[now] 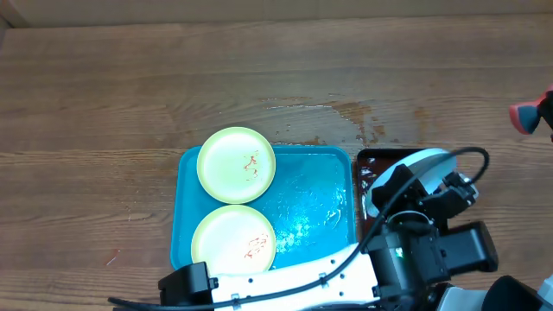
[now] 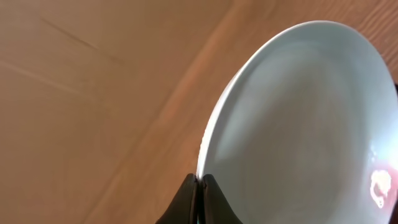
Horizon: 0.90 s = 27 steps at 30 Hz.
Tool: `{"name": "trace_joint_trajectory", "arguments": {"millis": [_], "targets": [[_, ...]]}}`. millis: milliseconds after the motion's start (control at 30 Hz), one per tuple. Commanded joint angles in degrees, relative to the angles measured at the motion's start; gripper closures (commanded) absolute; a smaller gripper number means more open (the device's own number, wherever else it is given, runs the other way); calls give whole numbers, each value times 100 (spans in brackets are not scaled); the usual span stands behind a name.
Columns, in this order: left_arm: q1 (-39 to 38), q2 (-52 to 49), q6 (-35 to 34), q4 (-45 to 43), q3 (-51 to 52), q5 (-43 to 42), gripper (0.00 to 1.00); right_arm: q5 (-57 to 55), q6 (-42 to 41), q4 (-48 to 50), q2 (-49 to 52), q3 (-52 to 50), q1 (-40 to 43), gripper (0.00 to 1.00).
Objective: Clean dirty plates on tray and stack at the side
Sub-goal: 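Hold the white plate tilted over the brown tray to drain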
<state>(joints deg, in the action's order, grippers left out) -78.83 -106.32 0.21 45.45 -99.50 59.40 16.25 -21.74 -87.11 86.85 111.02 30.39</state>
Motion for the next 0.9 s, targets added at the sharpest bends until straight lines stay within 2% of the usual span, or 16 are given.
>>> {"name": "trace_joint_trajectory", "arguments": {"millis": [0, 567, 867], "targets": [[-35, -83, 203, -26, -188, 675, 96, 66, 81, -4, -59, 162, 22, 96], [-33, -83, 487, -33, -188, 763, 96, 190, 122, -48, -59, 162, 22, 96], [197, -122, 946, -409, -188, 920, 96, 210, 208, -87, -59, 162, 22, 96]]}}
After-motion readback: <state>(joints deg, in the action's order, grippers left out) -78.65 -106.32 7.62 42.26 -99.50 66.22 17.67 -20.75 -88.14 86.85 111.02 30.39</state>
